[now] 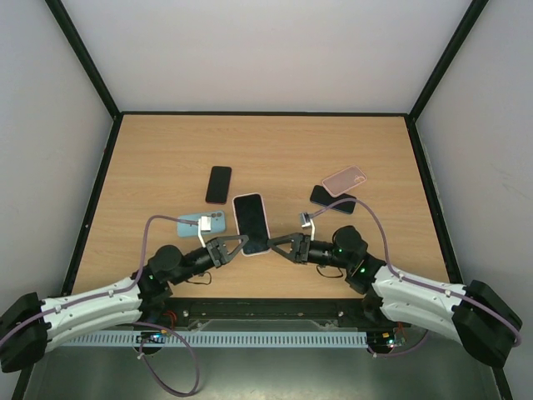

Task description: Put the phone into the phone case

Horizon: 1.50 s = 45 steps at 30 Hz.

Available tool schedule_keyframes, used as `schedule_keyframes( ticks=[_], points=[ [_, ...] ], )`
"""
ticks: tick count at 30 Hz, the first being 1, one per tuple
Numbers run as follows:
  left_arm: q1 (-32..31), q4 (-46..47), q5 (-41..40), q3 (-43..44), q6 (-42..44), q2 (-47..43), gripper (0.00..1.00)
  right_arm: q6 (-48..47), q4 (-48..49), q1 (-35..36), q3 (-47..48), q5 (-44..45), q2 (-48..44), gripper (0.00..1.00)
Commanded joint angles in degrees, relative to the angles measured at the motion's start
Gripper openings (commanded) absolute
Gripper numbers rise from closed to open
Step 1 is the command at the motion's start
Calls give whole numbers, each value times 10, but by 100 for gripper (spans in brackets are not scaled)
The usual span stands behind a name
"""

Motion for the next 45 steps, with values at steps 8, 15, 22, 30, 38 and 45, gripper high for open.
schedule_keyframes(
  ticks=[8, 15, 22, 30, 38, 45],
  points=[
    [1, 86, -7, 10, 1, 33, 2, 14, 57, 2, 10, -11, 18, 40],
    [1, 33, -24, 12, 11, 29, 2, 27, 68, 2, 3, -7, 19, 7],
    [1, -17, -31, 19, 22, 27, 2, 40, 49, 2, -1, 7, 22, 2],
    [1, -49, -36, 19, 0, 13, 14, 12, 10, 2, -5, 40, 10, 2],
    [1, -165, -77, 28, -22, -36, 64, -36, -68, 1, 8, 82, -10, 2],
    [1, -260, -117, 31, -41, -65, 98, -120, -186, -2, 57, 144, 20, 2]
  ],
)
